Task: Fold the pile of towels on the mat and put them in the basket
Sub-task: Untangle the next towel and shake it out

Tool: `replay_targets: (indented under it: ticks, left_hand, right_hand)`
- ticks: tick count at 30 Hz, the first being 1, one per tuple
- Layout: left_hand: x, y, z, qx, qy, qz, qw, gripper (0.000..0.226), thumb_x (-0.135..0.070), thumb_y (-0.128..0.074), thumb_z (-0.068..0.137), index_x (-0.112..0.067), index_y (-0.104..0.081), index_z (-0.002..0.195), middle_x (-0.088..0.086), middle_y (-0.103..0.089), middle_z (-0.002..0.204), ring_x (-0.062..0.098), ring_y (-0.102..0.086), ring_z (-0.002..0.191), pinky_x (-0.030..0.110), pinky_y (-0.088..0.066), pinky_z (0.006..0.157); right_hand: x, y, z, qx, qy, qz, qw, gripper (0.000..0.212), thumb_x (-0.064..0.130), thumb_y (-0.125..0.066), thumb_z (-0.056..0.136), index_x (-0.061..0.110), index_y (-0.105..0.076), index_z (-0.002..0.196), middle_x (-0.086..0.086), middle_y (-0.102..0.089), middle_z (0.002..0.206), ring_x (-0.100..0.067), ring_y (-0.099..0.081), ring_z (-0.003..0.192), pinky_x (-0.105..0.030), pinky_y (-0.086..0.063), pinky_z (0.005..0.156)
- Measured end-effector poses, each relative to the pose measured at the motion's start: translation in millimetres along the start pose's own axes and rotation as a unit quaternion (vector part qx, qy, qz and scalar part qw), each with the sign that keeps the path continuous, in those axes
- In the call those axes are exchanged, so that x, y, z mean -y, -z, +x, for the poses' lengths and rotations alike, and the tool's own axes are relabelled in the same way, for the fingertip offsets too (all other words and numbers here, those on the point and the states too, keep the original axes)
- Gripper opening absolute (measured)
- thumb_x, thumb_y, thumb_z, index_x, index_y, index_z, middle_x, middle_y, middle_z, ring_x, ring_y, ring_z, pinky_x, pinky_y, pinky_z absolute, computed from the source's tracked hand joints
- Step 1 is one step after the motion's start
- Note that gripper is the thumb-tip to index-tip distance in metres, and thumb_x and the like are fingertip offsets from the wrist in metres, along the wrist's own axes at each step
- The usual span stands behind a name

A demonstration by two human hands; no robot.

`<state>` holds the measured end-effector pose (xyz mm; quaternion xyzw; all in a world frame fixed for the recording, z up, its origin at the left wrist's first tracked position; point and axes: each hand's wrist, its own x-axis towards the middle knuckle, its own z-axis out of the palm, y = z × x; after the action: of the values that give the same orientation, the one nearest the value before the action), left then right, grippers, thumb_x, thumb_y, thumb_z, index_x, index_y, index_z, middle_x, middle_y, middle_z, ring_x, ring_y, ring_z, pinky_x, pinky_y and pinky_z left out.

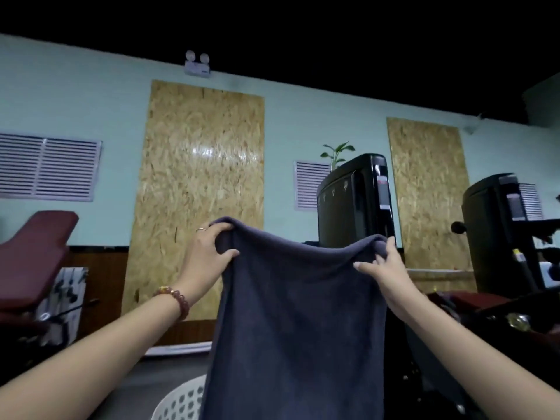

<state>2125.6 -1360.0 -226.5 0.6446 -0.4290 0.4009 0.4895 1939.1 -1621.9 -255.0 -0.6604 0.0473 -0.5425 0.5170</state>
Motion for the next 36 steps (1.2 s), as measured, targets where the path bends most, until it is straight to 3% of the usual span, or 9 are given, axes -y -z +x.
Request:
replay_targets:
  ticks: [7, 12, 18, 20, 23, 25, 28, 32, 36]
  left_hand:
    - [26, 22, -95, 0.039, 0.043, -0.048, 0.997, 0.025, 0.010, -0.056, 0.082, -0.003, -0.067, 0.100, 0.008, -0.055, 0.107, 0.011, -0.048, 0.101, -0.001, -0.028, 0.088]
    - [61, 6, -217, 0.161, 0.114, -0.014, 0.980, 0.028, 0.009, -0.048, 0.086, -0.003, -0.066, 0.102, 0.004, -0.054, 0.105, 0.016, -0.051, 0.103, 0.014, -0.031, 0.094]
    - [82, -16, -373, 0.310, 0.184, -0.033, 0.932, 0.031, 0.010, -0.042, 0.089, -0.002, -0.068, 0.099, 0.005, -0.057, 0.103, 0.015, -0.052, 0.099, 0.012, -0.033, 0.092]
    - [85, -14, -411, 0.388, 0.209, -0.063, 0.896, 0.034, 0.014, -0.043, 0.086, -0.004, -0.071, 0.095, 0.004, -0.062, 0.099, 0.012, -0.054, 0.095, 0.002, -0.033, 0.084]
    - [89, -4, -457, 0.620, 0.265, -0.119, 0.728, 0.037, 0.011, -0.049, 0.086, -0.018, -0.072, 0.084, -0.015, -0.069, 0.082, 0.002, -0.059, 0.083, 0.004, -0.039, 0.077]
    - [92, 3, -482, 0.707, 0.298, -0.148, 0.624, 0.029, 0.002, -0.055, 0.079, -0.020, -0.074, 0.077, -0.017, -0.069, 0.073, -0.004, -0.059, 0.073, 0.009, -0.042, 0.073]
    - [107, 8, -509, 0.707, 0.353, -0.178, 0.587, 0.027, -0.011, -0.052, 0.064, -0.025, -0.076, 0.065, -0.011, -0.070, 0.072, -0.002, -0.059, 0.069, 0.010, -0.043, 0.069]
    - [150, -5, -525, 0.620, 0.427, -0.153, 0.640, 0.026, -0.015, -0.054, 0.070, -0.027, -0.077, 0.069, 0.004, -0.069, 0.090, 0.015, -0.057, 0.087, 0.026, -0.040, 0.083]
    - [183, -40, -509, 0.464, 0.408, -0.075, 0.783, 0.033, 0.008, -0.042, 0.091, -0.009, -0.071, 0.087, 0.011, -0.063, 0.106, 0.016, -0.052, 0.095, 0.009, -0.044, 0.075]
  right_hand:
    - [-21, 9, -109, -0.059, 0.025, -0.199, 0.978, 0.061, -0.002, -0.050, 0.088, 0.020, -0.037, 0.143, -0.011, -0.050, 0.131, -0.015, -0.048, 0.105, -0.030, -0.037, 0.093]
    - [-102, 22, -211, -0.058, 0.057, -0.443, 0.893, 0.049, 0.022, -0.041, 0.084, 0.022, -0.055, 0.131, -0.002, -0.059, 0.112, -0.027, -0.043, 0.107, -0.035, -0.025, 0.092]
    - [-184, 29, -331, 0.191, -0.231, -0.301, 0.905, 0.035, -0.012, -0.041, 0.088, -0.002, -0.062, 0.115, -0.013, -0.063, 0.113, -0.017, -0.054, 0.106, -0.033, -0.041, 0.100]
    - [-194, 31, -368, 0.324, -0.349, -0.264, 0.839, 0.030, -0.011, -0.041, 0.090, 0.003, -0.067, 0.097, -0.007, -0.070, 0.094, -0.014, -0.062, 0.088, -0.026, -0.050, 0.083]
    - [-208, 29, -408, 0.539, -0.565, -0.217, 0.586, 0.023, -0.002, -0.048, 0.088, 0.009, -0.067, 0.092, 0.004, -0.067, 0.062, -0.002, -0.061, 0.052, -0.014, -0.048, 0.046]
    - [-221, 30, -429, 0.647, -0.602, -0.200, 0.424, 0.027, 0.007, -0.059, 0.084, 0.007, -0.066, 0.110, 0.001, -0.067, 0.067, -0.004, -0.062, 0.054, -0.017, -0.053, 0.048]
    - [-241, 26, -443, 0.672, -0.651, -0.094, 0.341, 0.040, 0.000, -0.042, 0.095, 0.007, -0.047, 0.134, 0.004, -0.073, 0.084, -0.006, -0.069, 0.074, -0.025, -0.058, 0.064]
    - [-267, 20, -427, 0.610, -0.635, -0.168, 0.443, 0.029, -0.001, -0.048, 0.092, 0.015, -0.070, 0.102, 0.003, -0.073, 0.081, -0.006, -0.068, 0.072, -0.023, -0.057, 0.065]
    - [-319, 22, -383, 0.349, -0.526, -0.337, 0.699, 0.029, -0.005, -0.042, 0.091, 0.008, -0.066, 0.099, -0.008, -0.065, 0.100, -0.019, -0.061, 0.091, -0.033, -0.051, 0.082]
